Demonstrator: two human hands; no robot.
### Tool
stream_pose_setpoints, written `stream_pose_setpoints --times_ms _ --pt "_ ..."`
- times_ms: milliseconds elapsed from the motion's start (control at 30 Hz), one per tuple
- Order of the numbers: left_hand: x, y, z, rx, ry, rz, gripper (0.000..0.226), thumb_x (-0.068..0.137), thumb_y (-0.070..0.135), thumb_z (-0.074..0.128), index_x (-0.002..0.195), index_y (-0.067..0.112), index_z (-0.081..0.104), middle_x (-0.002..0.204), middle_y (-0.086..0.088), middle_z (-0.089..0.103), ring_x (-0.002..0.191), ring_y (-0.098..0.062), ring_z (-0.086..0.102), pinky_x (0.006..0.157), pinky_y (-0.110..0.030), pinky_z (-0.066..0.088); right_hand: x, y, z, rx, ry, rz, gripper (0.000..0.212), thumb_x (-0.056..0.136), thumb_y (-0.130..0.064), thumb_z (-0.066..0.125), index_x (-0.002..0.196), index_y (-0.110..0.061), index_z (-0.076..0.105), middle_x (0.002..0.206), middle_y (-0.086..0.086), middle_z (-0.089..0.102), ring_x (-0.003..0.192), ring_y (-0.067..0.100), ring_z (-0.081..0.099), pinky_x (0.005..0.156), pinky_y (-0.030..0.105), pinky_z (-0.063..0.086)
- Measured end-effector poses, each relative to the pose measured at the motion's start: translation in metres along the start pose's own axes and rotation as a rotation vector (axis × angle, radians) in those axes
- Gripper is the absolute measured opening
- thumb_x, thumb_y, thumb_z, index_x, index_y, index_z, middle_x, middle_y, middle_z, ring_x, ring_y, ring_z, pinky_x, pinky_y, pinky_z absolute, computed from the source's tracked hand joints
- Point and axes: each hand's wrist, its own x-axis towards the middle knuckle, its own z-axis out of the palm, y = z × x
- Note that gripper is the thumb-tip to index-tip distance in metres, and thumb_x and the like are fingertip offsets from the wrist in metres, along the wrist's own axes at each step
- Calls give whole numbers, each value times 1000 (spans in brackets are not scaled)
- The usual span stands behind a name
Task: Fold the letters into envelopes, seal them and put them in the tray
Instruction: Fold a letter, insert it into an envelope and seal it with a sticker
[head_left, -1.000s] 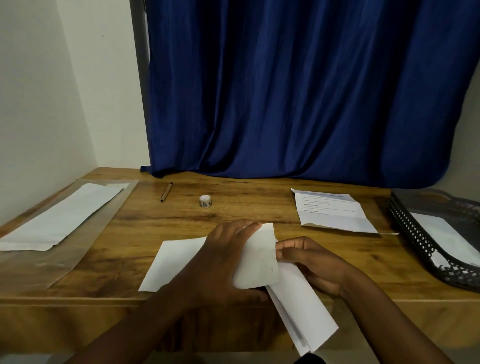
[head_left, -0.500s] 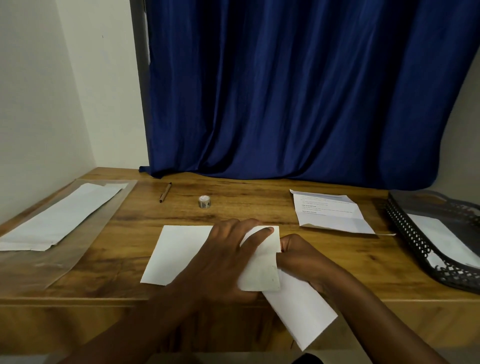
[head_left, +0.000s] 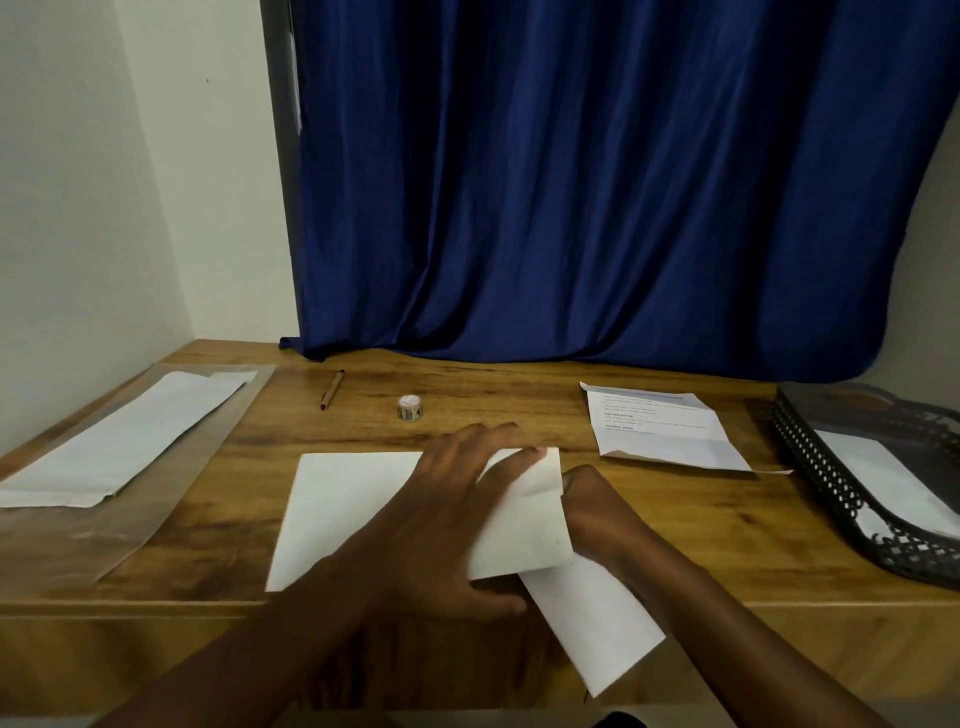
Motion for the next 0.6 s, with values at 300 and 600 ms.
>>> stream_pose_setpoints --times_ms 300,600 --pt "-4 -22 5 113 -167 -297 135 55 93 63 159 36 -2 163 6 24 148 -18 26 123 -49 20 4 15 10 109 67 -100 29 86 -22 81 72 3 76 73 18 75 74 38 73 69 47 58" --pt "-3 -30 11 67 -124 -301 122 50 94 65 149 34 27 143 11 35 125 -10 34 103 -32 38 -1 15 4 168 51 -137 33 82 -26 84 65 1 73 69 21 71 65 36 65 63 36 47"
